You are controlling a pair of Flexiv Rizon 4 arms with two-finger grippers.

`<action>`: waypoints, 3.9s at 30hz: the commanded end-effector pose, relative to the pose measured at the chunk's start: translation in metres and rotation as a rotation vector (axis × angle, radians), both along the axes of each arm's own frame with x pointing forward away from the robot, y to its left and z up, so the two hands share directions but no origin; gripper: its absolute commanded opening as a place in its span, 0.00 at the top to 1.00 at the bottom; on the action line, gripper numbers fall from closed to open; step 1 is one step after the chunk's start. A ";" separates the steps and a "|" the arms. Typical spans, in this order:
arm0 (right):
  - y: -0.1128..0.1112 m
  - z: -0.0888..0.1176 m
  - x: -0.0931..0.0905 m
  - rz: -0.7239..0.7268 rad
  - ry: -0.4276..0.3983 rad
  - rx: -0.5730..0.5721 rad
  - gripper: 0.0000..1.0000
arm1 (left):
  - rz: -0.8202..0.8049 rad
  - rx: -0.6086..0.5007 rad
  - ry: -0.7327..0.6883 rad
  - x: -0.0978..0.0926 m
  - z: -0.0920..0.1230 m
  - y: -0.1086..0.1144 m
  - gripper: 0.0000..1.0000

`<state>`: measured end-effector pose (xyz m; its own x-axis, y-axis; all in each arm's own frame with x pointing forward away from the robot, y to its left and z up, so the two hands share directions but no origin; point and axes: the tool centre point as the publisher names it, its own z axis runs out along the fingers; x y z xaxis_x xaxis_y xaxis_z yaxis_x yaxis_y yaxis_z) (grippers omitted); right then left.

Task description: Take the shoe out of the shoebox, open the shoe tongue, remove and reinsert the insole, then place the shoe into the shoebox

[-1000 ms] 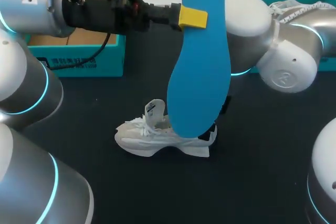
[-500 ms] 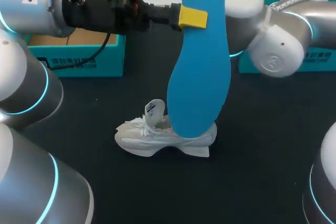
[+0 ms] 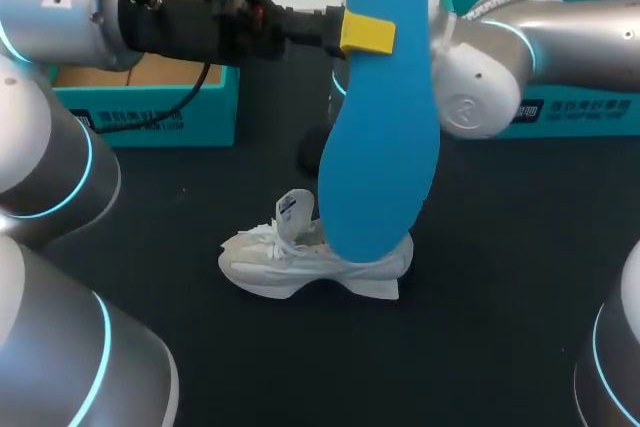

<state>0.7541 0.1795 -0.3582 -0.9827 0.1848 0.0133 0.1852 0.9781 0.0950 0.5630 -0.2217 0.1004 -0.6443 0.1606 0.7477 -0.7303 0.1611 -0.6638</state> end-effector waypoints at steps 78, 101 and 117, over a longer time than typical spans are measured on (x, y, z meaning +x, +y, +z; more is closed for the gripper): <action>-0.005 0.014 -0.060 -1.344 0.134 0.321 1.00 | -0.001 -0.001 0.000 0.000 -0.001 -0.001 1.00; 0.001 -0.027 -0.066 -1.280 0.238 0.324 1.00 | -0.001 -0.001 0.000 0.000 -0.001 -0.001 1.00; -0.005 0.035 -0.094 -1.323 0.407 0.603 0.00 | -0.001 -0.001 0.000 0.000 -0.001 -0.001 1.00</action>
